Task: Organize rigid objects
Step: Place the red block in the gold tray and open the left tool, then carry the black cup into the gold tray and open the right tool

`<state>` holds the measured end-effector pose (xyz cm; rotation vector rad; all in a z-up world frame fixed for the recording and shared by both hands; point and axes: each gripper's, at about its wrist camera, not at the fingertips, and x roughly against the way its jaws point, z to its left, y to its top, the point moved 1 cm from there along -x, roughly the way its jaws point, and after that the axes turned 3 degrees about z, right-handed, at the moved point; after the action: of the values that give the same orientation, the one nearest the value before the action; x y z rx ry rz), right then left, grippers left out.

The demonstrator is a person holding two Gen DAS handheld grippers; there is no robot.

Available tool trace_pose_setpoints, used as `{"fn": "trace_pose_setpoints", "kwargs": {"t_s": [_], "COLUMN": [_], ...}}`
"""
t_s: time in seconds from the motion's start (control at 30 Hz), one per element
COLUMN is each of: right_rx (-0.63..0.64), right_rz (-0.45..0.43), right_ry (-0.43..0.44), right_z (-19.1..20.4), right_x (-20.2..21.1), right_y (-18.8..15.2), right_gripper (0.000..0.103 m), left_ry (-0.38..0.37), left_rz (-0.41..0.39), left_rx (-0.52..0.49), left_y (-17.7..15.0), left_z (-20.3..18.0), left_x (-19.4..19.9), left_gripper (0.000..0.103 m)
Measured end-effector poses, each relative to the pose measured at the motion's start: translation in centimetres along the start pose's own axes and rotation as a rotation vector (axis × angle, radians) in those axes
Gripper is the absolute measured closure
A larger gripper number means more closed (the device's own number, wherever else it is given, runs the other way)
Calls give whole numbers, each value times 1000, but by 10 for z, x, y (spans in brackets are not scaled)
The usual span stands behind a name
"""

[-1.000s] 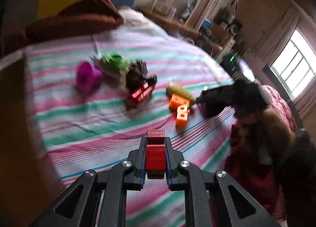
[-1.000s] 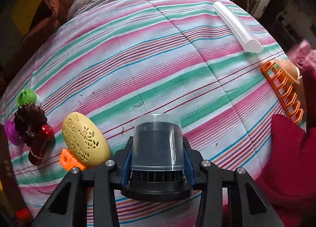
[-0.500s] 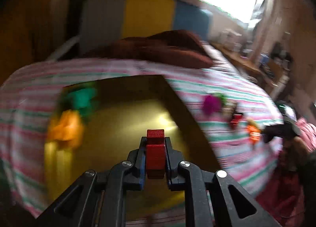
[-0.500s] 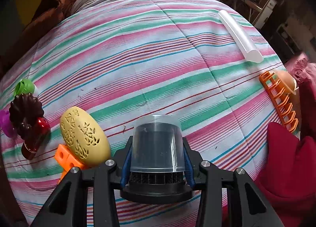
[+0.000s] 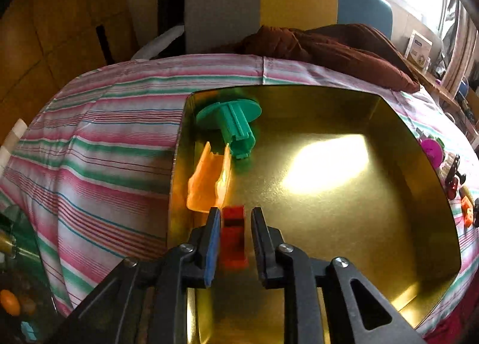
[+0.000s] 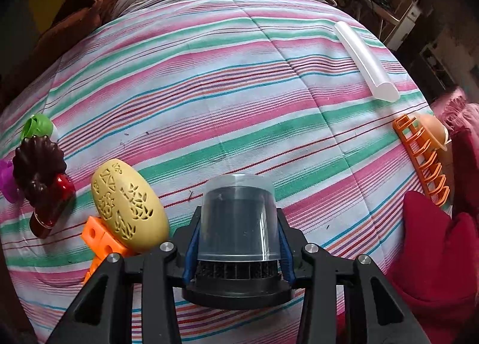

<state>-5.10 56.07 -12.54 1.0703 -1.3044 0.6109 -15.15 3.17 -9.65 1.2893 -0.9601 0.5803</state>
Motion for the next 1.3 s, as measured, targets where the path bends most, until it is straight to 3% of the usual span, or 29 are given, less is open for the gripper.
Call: {"fn": "trace_pose_setpoints", "kwargs": {"t_s": [0.23, 0.43, 0.5, 0.6, 0.67, 0.73, 0.97, 1.13, 1.3], "right_rx": [10, -17, -36, -32, -20, 1, 152, 332, 503], "right_rz": [-10, -61, -104, -171, -188, -198, -238, -261, -209], "right_ry": [-5, 39, 79, 145, 193, 243, 372, 501, 628], "right_z": [3, 1, 12, -11, -4, -1, 62, 136, 217], "right_x": [6, 21, 31, 44, 39, 49, 92, 125, 140], "right_y": [2, 4, 0, -8, 9, 0, -16, -34, -68], "right_gripper": [60, 60, 60, 60, 60, 60, 60, 60, 60], "left_ry": [-28, -26, -16, -15, -11, -6, -13, -24, -17], "left_rz": [-121, -151, -158, -160, -156, -157, -160, -146, -150], "left_rx": [94, 132, 123, 119, 108, 96, 98, 115, 148], "left_y": [-17, -41, -48, -53, -54, -55, -61, -67, -72], "left_z": [18, 20, 17, 14, 11, 9, 10, 15, 26], "left_x": [52, 82, 89, 96, 99, 102, 108, 107, 107], "left_gripper": [76, 75, 75, 75, 75, 75, 75, 75, 75]}}
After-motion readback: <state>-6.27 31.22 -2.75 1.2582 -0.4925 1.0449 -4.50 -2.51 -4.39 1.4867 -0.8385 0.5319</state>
